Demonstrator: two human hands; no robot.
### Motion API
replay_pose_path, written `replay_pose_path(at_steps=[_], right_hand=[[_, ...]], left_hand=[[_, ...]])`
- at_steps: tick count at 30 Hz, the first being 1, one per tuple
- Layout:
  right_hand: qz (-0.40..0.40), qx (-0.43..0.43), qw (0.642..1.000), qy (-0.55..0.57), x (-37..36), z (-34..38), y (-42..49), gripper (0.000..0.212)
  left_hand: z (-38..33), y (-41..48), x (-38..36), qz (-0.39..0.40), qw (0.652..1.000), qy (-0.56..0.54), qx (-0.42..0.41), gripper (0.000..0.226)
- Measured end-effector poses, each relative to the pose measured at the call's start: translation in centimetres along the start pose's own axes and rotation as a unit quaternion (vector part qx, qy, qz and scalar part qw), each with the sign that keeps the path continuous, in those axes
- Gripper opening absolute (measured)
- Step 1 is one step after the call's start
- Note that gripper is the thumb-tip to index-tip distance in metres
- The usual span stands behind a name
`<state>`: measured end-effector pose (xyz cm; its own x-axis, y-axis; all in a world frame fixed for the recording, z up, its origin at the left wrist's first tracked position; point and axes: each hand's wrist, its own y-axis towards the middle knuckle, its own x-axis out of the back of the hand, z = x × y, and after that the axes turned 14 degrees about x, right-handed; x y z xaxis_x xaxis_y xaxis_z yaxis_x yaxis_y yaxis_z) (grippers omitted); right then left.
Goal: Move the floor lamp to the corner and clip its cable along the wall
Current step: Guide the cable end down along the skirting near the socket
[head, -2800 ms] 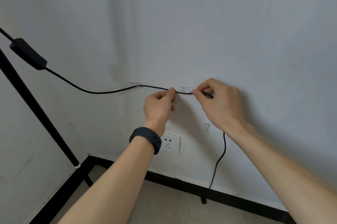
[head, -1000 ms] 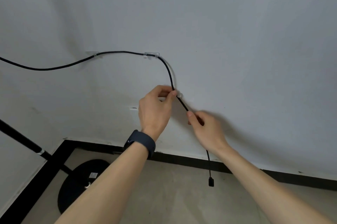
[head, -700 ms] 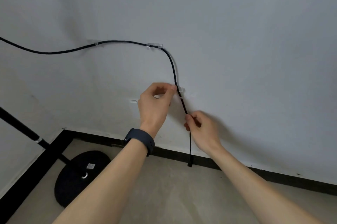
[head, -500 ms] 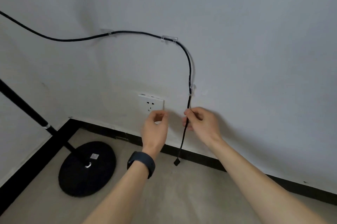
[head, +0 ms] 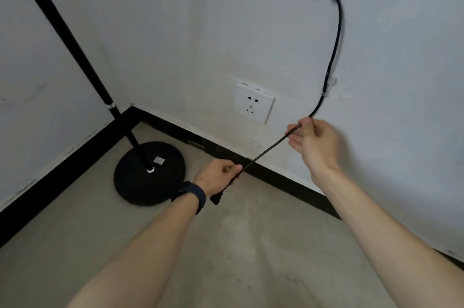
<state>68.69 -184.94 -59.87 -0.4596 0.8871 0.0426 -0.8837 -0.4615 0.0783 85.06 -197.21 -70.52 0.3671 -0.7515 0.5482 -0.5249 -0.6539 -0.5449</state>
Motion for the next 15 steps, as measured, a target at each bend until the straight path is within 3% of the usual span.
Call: replay_pose_path(at_steps=[4, 9, 12, 15], right_hand=[[0.01, 0.004, 0.999, -0.041, -1.1, -0.8, -0.3, 0.024], [0.127, -0.043, 0.976, -0.172, -2.3, -3.3, -1.4, 0.011], [0.143, -0.11, 0.975, -0.129, -3.1, -4.0, -1.9, 0.004], [0.156, -0.155, 0.971, -0.094, -3.6, -4.3, -1.8, 0.013]], left_hand=[[-0.8, 0.1, 1.1, -0.038, 0.999, 0.024, -0.02, 0.04], [-1.5, 0.7, 1.7, -0.112, 0.993, 0.028, -0.031, 0.038], [-1.4, 1.3, 2.3, -0.121, 0.992, 0.014, -0.037, 0.037], [-1.3, 1.9, 3.0, -0.122, 0.991, -0.025, -0.046, 0.039]])
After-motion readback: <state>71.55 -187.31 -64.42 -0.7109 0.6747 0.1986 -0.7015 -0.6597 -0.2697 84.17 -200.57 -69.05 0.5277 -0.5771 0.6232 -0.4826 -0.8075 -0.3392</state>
